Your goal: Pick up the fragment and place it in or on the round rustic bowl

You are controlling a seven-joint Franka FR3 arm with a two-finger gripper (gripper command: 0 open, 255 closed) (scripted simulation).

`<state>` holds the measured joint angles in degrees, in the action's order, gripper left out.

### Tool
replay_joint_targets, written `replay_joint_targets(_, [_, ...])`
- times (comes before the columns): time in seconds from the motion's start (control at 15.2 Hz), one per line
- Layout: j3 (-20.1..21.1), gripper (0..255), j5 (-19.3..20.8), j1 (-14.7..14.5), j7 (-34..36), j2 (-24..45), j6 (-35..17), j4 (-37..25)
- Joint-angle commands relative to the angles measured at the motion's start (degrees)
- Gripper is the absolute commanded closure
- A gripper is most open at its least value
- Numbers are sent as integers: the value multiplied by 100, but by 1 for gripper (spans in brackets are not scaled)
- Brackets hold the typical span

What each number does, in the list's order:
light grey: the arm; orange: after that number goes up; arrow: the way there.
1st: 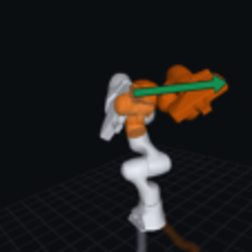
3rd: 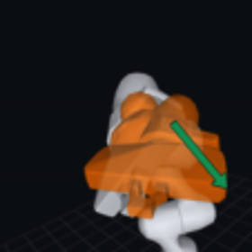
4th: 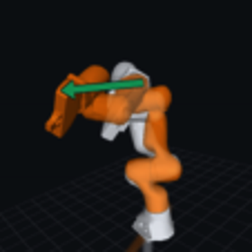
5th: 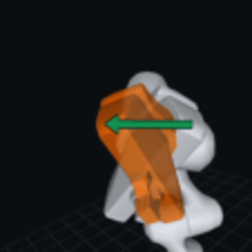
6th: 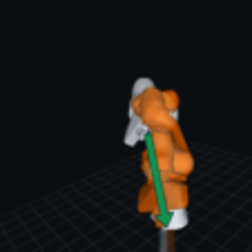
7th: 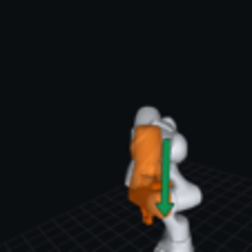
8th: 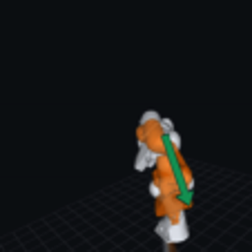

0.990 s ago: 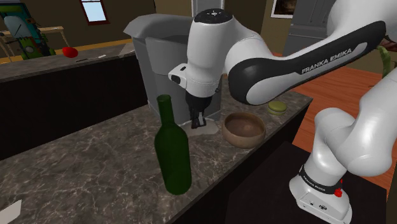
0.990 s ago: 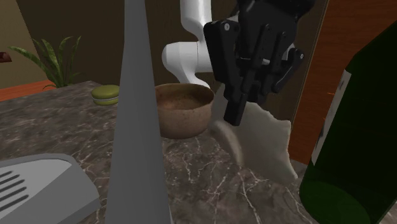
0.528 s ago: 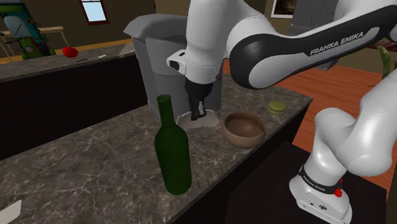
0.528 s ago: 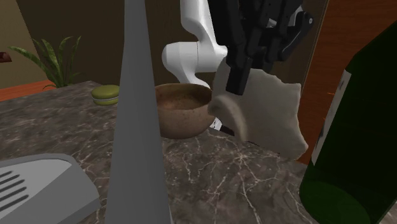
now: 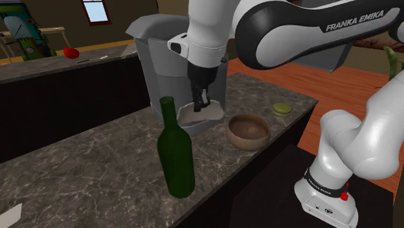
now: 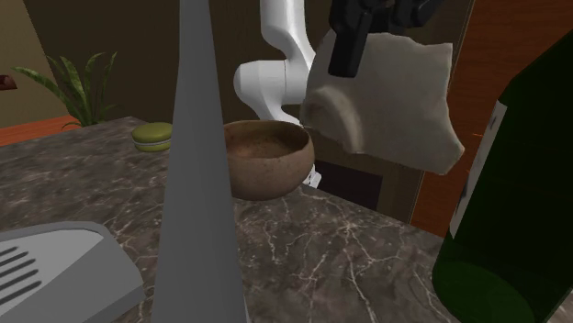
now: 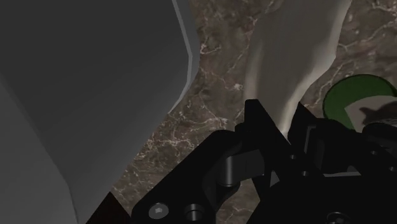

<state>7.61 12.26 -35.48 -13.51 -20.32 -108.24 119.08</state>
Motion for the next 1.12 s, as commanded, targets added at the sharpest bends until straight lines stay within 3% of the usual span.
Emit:
replay_joint_targets(0.0, [8,255,-6,-3,-10,12,98,-108])
replay_joint_targets(0.53, [-414,255,-57,22,-570,-1735,403,1221])
replay_joint_targets(0.92, [-792,255,81,95,-1078,-3160,968,1985])
replay_joint_targets(1.06, [-800,255,92,92,-1050,-3210,840,2167])
